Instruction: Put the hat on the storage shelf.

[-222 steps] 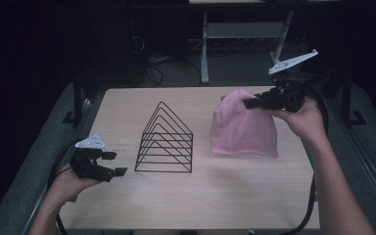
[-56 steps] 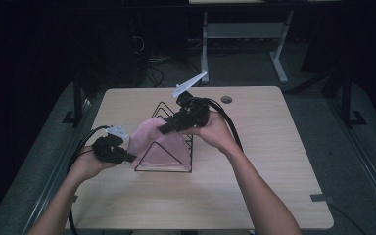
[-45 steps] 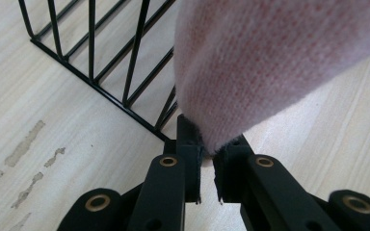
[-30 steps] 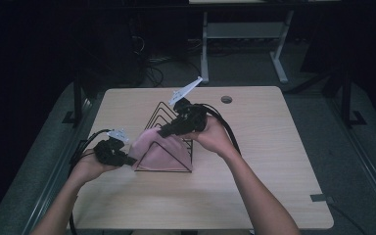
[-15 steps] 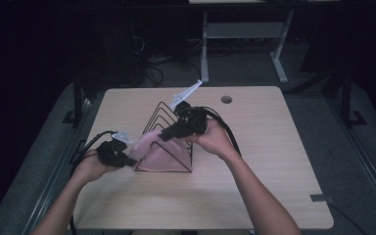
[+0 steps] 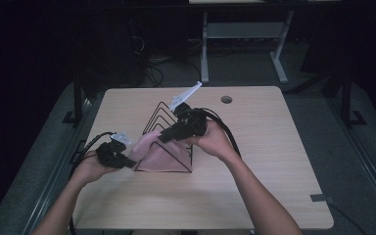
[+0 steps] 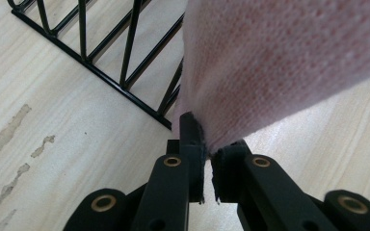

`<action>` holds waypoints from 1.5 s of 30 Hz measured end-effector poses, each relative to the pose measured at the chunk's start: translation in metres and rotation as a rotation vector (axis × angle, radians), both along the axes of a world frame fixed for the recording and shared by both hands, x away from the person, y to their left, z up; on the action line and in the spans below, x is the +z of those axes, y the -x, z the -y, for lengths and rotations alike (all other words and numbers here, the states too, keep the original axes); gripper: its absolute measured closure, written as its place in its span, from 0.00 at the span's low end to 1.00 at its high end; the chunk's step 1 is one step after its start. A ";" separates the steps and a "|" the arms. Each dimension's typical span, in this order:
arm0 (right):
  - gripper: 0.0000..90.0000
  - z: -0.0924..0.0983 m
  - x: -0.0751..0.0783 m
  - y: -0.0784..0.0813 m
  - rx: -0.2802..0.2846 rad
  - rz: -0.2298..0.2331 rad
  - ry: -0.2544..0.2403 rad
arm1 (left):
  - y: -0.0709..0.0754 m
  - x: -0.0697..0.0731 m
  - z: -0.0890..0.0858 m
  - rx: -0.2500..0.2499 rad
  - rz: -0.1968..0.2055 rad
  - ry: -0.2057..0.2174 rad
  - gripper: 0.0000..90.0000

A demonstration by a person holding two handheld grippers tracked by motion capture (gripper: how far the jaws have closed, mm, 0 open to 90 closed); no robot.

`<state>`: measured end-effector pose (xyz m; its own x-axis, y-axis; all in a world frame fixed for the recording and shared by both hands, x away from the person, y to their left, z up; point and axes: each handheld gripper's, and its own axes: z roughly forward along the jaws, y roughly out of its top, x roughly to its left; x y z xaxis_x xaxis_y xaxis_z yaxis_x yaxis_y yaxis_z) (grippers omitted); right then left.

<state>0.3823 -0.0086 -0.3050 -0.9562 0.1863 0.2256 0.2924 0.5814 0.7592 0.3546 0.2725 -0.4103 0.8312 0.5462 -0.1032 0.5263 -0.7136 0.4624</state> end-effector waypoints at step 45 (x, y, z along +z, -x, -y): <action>0.42 0.106 -0.017 -0.003 -0.275 -0.072 -0.017 | 0.016 0.014 -0.018 0.038 0.033 0.057 0.54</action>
